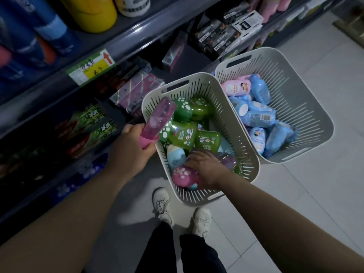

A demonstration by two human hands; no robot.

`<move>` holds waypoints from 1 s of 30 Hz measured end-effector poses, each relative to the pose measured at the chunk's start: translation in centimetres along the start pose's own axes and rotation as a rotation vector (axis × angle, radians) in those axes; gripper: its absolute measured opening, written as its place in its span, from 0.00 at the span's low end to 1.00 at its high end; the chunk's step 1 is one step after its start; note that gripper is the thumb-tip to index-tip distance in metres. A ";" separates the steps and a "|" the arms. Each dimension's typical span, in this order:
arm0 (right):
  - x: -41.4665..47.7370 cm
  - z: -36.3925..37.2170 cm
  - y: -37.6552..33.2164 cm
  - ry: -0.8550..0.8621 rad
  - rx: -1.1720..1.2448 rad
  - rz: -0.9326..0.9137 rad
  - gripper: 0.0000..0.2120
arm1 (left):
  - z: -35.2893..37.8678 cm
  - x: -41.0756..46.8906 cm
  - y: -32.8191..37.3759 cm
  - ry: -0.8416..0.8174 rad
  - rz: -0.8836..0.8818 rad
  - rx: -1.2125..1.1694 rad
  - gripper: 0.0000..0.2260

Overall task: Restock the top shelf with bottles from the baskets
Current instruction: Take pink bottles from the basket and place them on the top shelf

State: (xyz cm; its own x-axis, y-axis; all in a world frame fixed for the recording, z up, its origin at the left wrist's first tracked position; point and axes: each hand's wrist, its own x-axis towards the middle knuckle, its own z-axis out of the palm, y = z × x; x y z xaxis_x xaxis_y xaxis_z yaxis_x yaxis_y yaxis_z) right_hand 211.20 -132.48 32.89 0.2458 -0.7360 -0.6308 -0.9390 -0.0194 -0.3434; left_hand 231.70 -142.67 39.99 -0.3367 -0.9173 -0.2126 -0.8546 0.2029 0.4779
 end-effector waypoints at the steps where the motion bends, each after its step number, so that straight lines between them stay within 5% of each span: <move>1: 0.4 0.0 -0.2 -0.018 -0.048 -0.034 0.39 | 0.2 -0.3 -0.3 0.005 -0.032 0.009 0.19; 8: 2.2 0.0 -1.8 -0.080 -0.082 -0.115 0.38 | 0.3 -2.7 -1.9 0.044 -0.151 -0.040 0.14; 15: -0.1 -3.0 -1.1 0.089 0.232 -0.030 0.40 | -2.8 -4.9 -0.5 0.142 -0.180 -0.044 0.16; 22: -7.3 -12.2 -2.1 0.366 0.680 0.006 0.38 | -9.9 -6.1 4.4 0.291 0.048 -0.035 0.20; 30: -17.2 -25.9 -6.0 0.802 0.725 -0.065 0.28 | -21.9 -6.5 13.2 0.438 0.213 -0.072 0.20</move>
State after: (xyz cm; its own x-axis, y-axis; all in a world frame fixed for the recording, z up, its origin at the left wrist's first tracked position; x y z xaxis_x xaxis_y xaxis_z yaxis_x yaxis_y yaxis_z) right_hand 206.39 -137.25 63.80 -0.1861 -0.9813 -0.0482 -0.4996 0.1367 -0.8554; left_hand 231.24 -141.52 66.34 -0.2898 -0.9192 0.2667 -0.7503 0.3912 0.5329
